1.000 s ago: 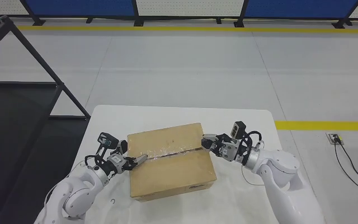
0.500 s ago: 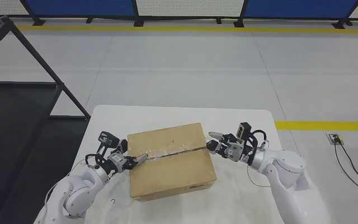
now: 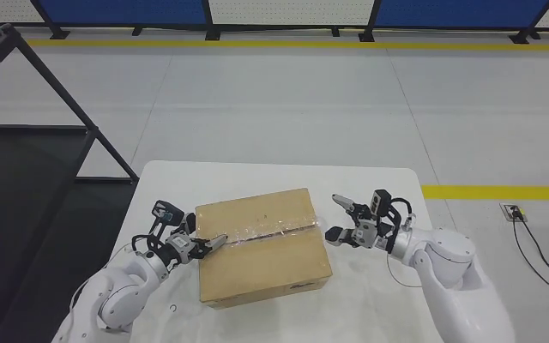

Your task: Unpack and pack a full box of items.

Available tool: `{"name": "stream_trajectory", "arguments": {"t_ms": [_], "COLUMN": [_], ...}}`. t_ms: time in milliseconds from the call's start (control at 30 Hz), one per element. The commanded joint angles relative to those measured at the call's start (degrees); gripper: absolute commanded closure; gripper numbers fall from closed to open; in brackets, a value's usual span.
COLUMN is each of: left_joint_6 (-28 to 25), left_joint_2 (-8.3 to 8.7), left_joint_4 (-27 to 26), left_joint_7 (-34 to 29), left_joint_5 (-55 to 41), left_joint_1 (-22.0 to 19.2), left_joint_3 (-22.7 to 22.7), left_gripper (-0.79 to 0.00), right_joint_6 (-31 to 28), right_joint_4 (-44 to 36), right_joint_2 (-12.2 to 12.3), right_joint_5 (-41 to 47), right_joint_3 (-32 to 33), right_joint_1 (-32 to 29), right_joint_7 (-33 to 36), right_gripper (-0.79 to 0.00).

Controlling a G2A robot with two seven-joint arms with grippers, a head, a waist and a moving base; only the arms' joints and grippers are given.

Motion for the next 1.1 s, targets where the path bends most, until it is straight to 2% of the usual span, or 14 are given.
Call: {"name": "stream_trajectory", "arguments": {"t_ms": [0,133,233,367,467,500,533,567,600,867,1067], "left_joint_6": [0.0,0.0,0.1,0.5,0.6,0.7,0.8,0.9,0.9,1.9,2.5], "left_joint_2": [0.01,0.03,0.06,0.10,0.14,0.15,0.18,0.20,0.23,0.47,0.63], "left_joint_4": [0.0,-0.1,-0.2,-0.9,-2.2,-2.7,-3.3,-3.9,-4.4,-5.6,-4.6], "left_joint_7": [0.0,-0.1,-0.1,0.5,2.1,2.8,3.5,4.2,4.8,7.9,9.6], "left_joint_5": [0.0,0.0,0.1,0.4,0.0,-0.2,-0.5,-0.7,-1.1,-2.4,-4.2], "left_joint_1": [0.0,0.0,0.0,0.3,1.0,1.3,1.7,2.1,2.6,5.7,7.0], "left_joint_3": [0.0,0.1,0.1,-0.1,-0.8,-1.2,-1.7,-2.2,-2.6,-6.4,-9.4], "left_gripper": [-0.785,-0.785,-0.785,-0.785,-0.785,-0.785,-0.785,-0.785,-0.785,-0.785,-0.785], "right_joint_6": [-0.5,-0.5,-2.5,-10.7,-14.6,-15.0,-14.9,-14.5,-13.5,-6.4,-0.3], "right_joint_4": [-0.2,-0.2,-0.6,-3.7,-4.6,-4.3,-3.8,-3.0,-1.9,9.2,12.6], "right_joint_2": [0.2,0.4,0.6,0.5,0.3,0.2,0.1,0.1,0.0,-0.9,-0.9], "right_joint_5": [-0.6,-0.8,-0.8,2.1,3.7,3.8,3.7,3.6,3.3,1.3,-1.5], "right_joint_3": [0.0,-0.2,0.7,1.6,0.7,-0.1,-1.0,-2.0,-3.3,-11.2,-14.6], "right_joint_1": [-0.1,-0.1,-0.3,-1.7,-1.5,-0.9,0.0,1.1,2.4,12.4,16.1], "right_joint_7": [-0.2,-0.5,-3.2,-3.5,-3.1,-2.9,-2.6,-2.1,-1.5,1.9,4.7], "right_gripper": [-0.785,-0.785,-0.785,-0.785,-0.785,-0.465,-0.256,-0.105,0.000,0.000,0.000]}}
